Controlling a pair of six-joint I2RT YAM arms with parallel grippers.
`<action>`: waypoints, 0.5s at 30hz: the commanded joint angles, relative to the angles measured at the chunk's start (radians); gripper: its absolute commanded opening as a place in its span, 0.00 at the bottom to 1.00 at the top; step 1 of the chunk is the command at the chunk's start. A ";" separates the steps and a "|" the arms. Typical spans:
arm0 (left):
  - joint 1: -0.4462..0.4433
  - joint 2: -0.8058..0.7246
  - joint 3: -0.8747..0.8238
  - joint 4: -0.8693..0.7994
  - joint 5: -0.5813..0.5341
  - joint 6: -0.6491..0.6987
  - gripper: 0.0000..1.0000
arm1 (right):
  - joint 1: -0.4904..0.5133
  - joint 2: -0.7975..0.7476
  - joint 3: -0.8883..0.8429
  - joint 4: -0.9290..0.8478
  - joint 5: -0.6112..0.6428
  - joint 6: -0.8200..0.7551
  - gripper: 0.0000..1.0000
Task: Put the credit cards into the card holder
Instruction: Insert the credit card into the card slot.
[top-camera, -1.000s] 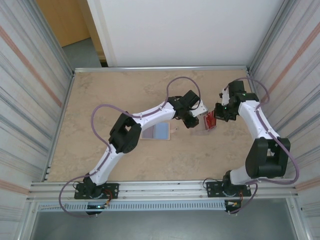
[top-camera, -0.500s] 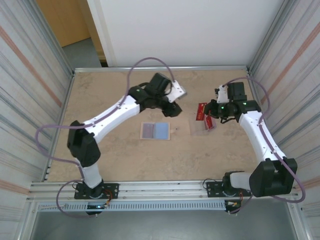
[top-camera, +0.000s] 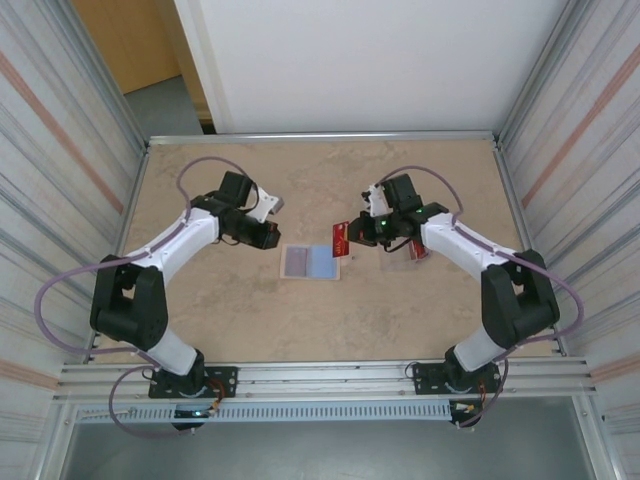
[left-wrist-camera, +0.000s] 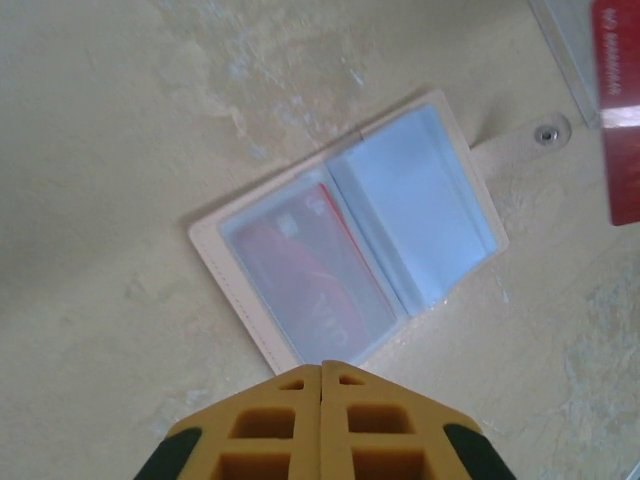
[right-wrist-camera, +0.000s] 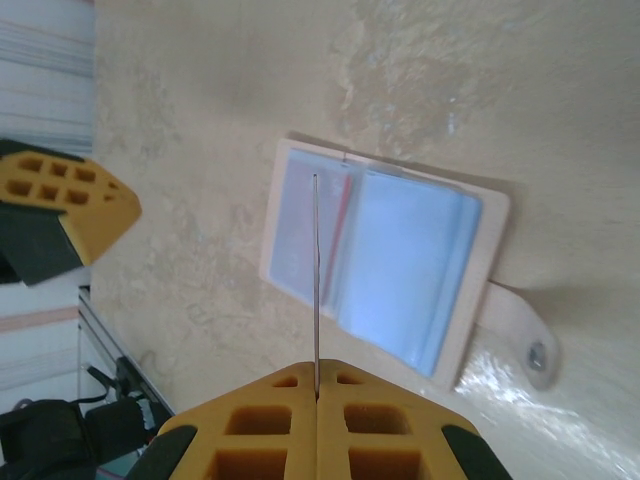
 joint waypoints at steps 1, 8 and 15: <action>-0.004 -0.002 -0.022 0.047 0.042 -0.008 0.00 | 0.030 0.046 0.002 0.108 -0.028 0.056 0.00; -0.003 0.094 -0.021 0.071 0.095 -0.068 0.00 | 0.079 0.130 0.014 0.164 -0.045 0.078 0.00; -0.003 0.158 -0.016 0.084 0.153 -0.114 0.00 | 0.099 0.193 0.021 0.155 -0.069 0.083 0.00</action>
